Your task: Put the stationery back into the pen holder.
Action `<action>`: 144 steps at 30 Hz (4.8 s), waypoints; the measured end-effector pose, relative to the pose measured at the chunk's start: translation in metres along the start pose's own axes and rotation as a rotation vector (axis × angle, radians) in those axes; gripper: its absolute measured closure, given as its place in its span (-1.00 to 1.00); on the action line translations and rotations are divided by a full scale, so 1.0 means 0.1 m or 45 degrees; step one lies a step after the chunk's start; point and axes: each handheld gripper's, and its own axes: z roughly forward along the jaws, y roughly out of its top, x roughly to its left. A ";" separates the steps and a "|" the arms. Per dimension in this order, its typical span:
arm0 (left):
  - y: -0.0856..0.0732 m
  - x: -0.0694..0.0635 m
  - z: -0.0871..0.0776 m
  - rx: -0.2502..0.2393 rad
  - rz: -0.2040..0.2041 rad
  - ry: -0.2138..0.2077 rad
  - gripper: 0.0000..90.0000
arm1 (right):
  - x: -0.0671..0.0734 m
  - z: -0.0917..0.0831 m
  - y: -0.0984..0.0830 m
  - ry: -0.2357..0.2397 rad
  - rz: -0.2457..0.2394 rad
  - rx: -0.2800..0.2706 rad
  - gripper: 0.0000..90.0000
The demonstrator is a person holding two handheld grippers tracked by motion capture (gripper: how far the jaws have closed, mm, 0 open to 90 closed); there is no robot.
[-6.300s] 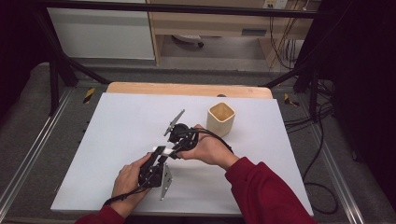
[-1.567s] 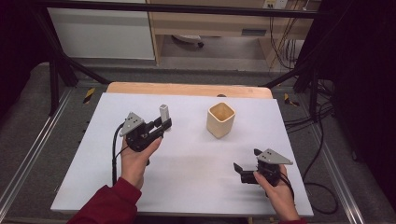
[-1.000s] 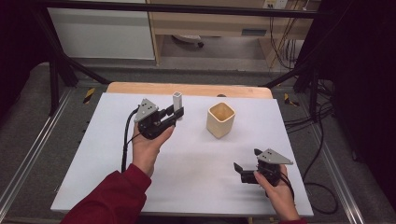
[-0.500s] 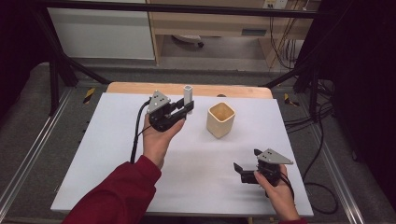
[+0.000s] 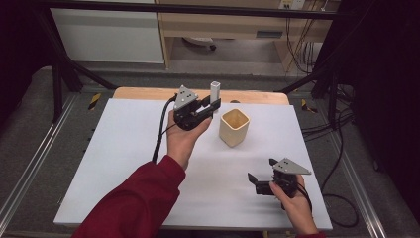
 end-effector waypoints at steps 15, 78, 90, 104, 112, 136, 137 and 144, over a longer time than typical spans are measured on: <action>-0.08 -0.07 0.35 0.032 -0.028 -0.024 0.51 | 0.00 0.00 0.00 0.008 0.009 0.000 -0.93; -0.64 0.05 0.94 0.169 -0.103 0.019 0.51 | -0.01 0.02 -0.01 0.034 0.024 0.012 -0.94; -0.73 -0.02 1.03 0.189 -0.089 -0.004 0.51 | -0.02 0.03 -0.01 0.038 0.016 0.014 -0.94; -0.77 -0.08 1.08 0.210 -0.092 -0.021 0.52 | -0.02 0.03 -0.01 0.039 0.017 0.014 -0.94; -0.80 -0.10 1.09 0.262 -0.059 -0.024 0.45 | -0.02 0.03 -0.01 0.043 0.014 0.018 -0.94; -0.48 -0.03 0.52 0.178 -0.021 0.043 -0.68 | 0.00 0.03 -0.01 0.040 0.019 0.019 -0.94; -0.49 -0.01 0.47 0.186 -0.018 0.047 -0.70 | 0.00 0.03 -0.01 0.040 0.019 0.019 -0.94; -0.49 0.11 0.22 0.184 -0.015 0.052 -0.82 | 0.00 0.04 -0.01 0.037 0.013 0.024 -0.94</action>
